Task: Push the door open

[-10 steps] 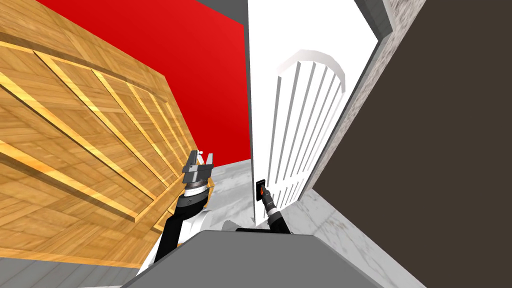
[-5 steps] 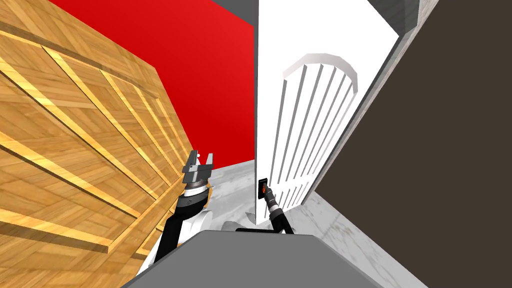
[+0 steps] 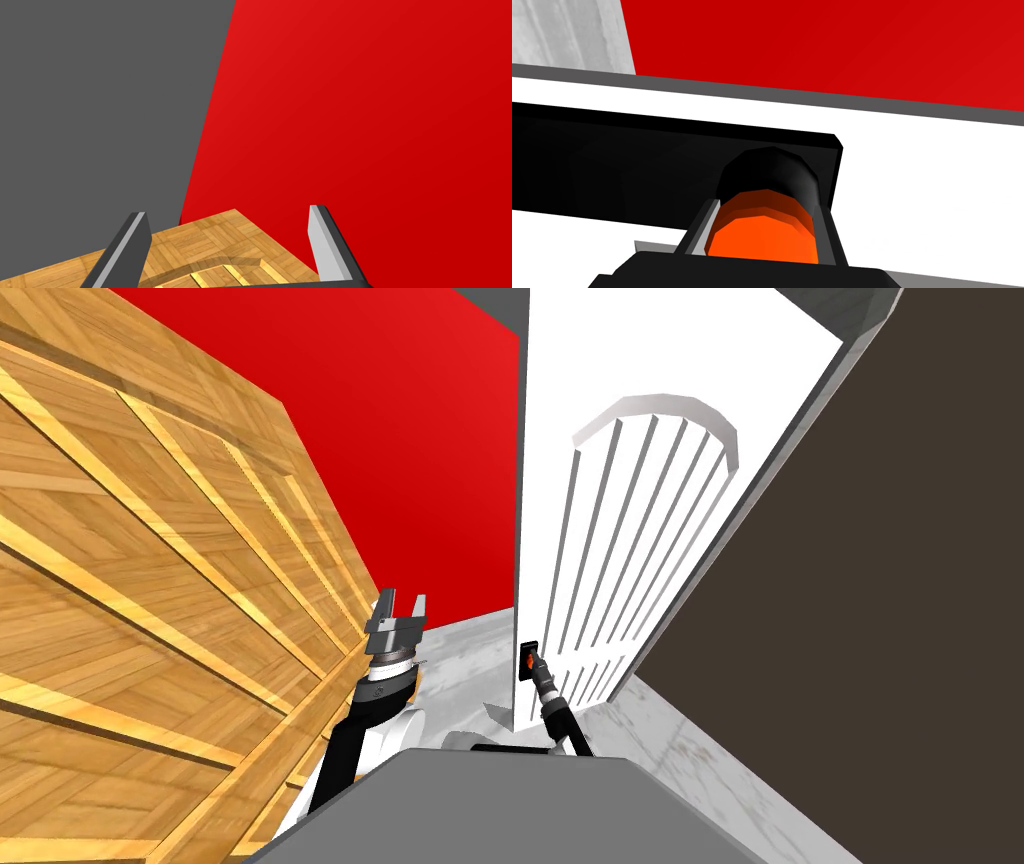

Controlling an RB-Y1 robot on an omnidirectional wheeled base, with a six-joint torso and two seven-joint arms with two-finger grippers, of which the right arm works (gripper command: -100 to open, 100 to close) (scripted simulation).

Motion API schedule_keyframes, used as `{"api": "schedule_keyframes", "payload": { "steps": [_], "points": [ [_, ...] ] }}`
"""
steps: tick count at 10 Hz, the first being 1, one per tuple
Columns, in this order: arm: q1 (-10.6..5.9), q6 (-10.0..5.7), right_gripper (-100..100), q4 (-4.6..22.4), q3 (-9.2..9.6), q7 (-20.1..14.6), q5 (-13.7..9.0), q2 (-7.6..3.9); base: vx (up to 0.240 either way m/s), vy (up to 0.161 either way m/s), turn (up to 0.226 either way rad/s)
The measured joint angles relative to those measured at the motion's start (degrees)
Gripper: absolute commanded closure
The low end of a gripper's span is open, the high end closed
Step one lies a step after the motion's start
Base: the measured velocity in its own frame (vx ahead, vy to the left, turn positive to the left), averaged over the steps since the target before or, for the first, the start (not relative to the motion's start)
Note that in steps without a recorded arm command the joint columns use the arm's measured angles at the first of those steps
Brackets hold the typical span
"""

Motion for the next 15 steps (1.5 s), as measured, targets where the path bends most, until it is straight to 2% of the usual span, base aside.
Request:
{"api": "schedule_keyframes", "payload": {
  "steps": [2, 4, 6, 7, 13, 15],
  "points": [
    [-0.47, 0.07, 100, 0.9, -1.22, 0.2, 0.1, 0.6, 0.076, 0.101, -0.057],
    [-1.05, 1.03, 100, 0.9, -2.56, 0.3, 0.0, 1.0, 0.105, 0.095, -0.053],
    [-2.17, 0.32, 100, 2.3, -3.9, 0.2, -0.1, 1.5, 0.098, 0.116, -0.073],
    [-2.25, 0.44, 100, 2.2, -4.52, 0.2, -0.2, 1.56, 0.079, 0.111, -0.074],
    [-4.17, 1.26, 100, 4.0, -8.91, 0.7, -0.1, 4.16, 0.109, 0.109, -0.073],
    [-5.49, 1.4, 100, 5.2, -10.9, 0.8, -0.3, 5.22, 0.12, 0.148, -0.088]
  ]
}}
